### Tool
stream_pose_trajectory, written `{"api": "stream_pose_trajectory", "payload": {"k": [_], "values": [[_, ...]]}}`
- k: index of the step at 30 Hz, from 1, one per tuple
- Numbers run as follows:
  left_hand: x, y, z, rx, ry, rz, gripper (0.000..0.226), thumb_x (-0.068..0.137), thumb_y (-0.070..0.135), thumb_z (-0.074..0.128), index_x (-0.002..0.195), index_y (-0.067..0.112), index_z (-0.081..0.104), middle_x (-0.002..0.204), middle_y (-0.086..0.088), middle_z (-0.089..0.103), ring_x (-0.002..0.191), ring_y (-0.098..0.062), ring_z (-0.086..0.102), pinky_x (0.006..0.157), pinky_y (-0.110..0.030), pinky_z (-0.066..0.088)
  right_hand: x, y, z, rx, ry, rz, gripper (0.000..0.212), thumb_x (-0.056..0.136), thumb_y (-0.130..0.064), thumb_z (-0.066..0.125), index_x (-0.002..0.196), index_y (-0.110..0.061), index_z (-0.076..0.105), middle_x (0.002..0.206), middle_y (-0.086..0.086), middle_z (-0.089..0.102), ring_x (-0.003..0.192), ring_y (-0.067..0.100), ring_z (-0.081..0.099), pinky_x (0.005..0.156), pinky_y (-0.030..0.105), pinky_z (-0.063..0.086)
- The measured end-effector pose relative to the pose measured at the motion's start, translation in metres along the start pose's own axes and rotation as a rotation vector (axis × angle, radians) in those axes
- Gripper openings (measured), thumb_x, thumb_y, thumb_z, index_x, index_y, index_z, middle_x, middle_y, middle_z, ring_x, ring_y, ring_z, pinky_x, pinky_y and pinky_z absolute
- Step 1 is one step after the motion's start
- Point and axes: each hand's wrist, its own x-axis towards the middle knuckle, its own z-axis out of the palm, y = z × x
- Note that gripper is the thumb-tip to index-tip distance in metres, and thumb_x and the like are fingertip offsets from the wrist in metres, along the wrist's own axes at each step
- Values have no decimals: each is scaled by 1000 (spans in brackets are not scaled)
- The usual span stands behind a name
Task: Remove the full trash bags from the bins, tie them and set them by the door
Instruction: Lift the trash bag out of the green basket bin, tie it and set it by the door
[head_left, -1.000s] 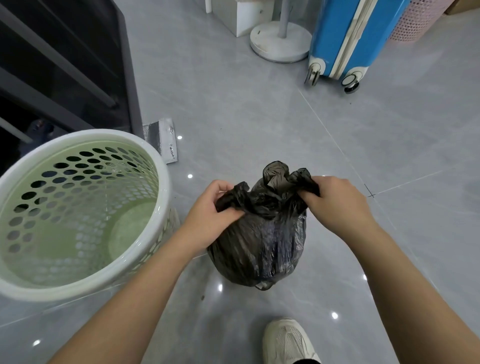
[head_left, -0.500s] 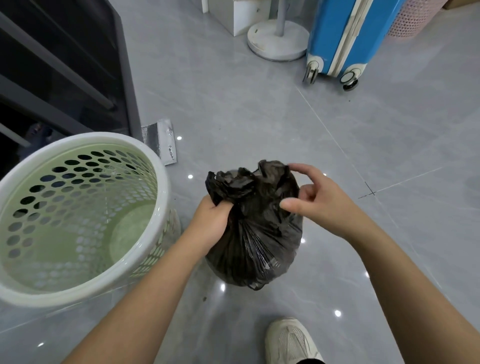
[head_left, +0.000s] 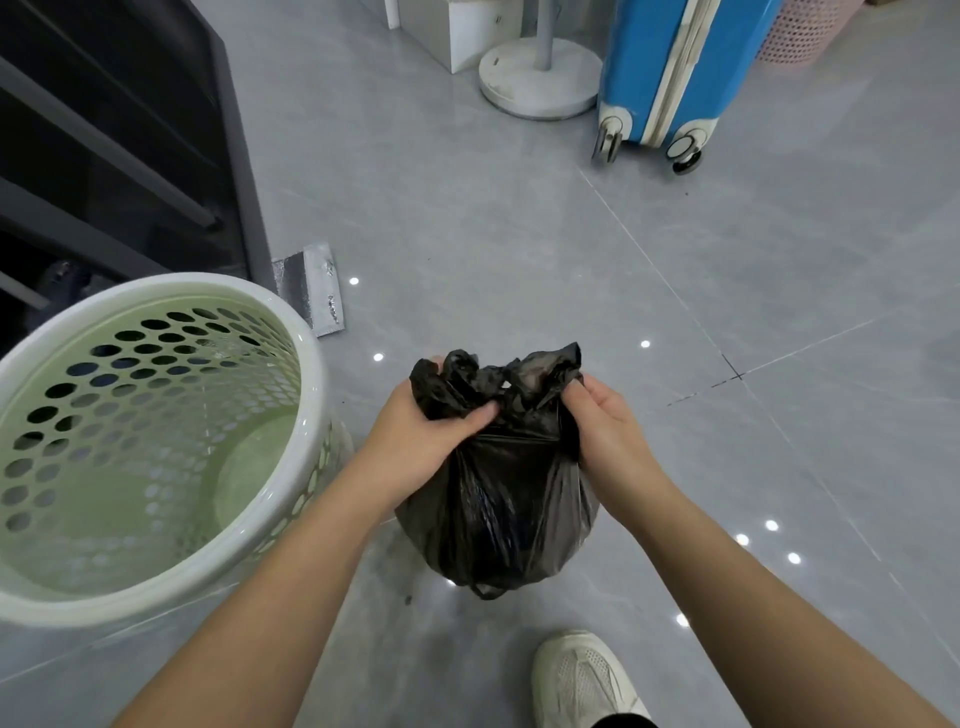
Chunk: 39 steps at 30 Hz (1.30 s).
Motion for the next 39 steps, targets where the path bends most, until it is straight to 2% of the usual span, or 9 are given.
{"api": "stream_pose_trajectory", "payload": {"k": [3,6,12,15,27,29,33,36,39], "values": [[2,7,-1,-7,18,-46,20,84,24,68,79,43,70,85,26,71,89,7,65,79,-13,46,5,7,2,54,-15,41,28,99,-19,41,96,-8,67,101,12,71,100,24,65,95,44,49],[1,21,-9,158,-269,-17,21,91,23,60,95,40,72,98,19,72,97,5,63,84,-10,47,13,13,6,111,-135,115,30,99,-24,43,111,-12,67,113,12,69,110,26,64,101,45,45],[29,56,-17,733,-437,92,13,90,21,61,85,10,65,82,-4,66,76,-14,59,70,-22,45,15,16,24,83,-376,243,28,100,-19,40,96,-13,67,89,1,73,85,11,69,75,23,54],[42,49,-23,729,-391,26,20,90,20,61,75,8,62,67,-1,56,60,-12,48,56,-18,38,14,19,30,73,-384,275,26,99,-15,41,96,-8,66,88,3,72,81,12,69,74,23,56],[48,1,-20,627,-42,-31,17,86,27,65,79,12,64,76,-4,66,73,-20,59,69,-31,46,11,28,22,-146,-245,188,30,97,-4,45,71,-12,59,58,-8,63,50,-1,56,53,12,43],[38,1,-22,613,-20,-32,22,86,37,63,83,15,63,80,-2,66,75,-18,60,69,-32,47,14,32,25,-165,-210,144,24,97,-5,45,78,-2,60,70,1,64,61,1,59,62,15,46],[9,11,-24,475,-73,-107,58,70,67,60,116,35,45,104,19,54,85,-2,58,69,-24,45,22,42,32,-158,-65,119,22,99,-15,44,91,-3,61,82,4,63,74,12,59,70,26,49],[-9,12,-22,620,-203,-52,106,50,69,73,138,47,18,127,21,41,109,-3,52,92,-29,44,30,44,36,-270,26,97,24,95,-23,46,85,-7,60,85,9,67,83,26,63,76,39,53],[-15,4,-13,846,-307,51,82,61,50,77,127,46,30,125,15,46,111,-7,51,91,-29,45,32,46,36,-313,45,119,26,93,-29,44,83,-13,62,87,6,67,88,27,63,82,46,51]]}}
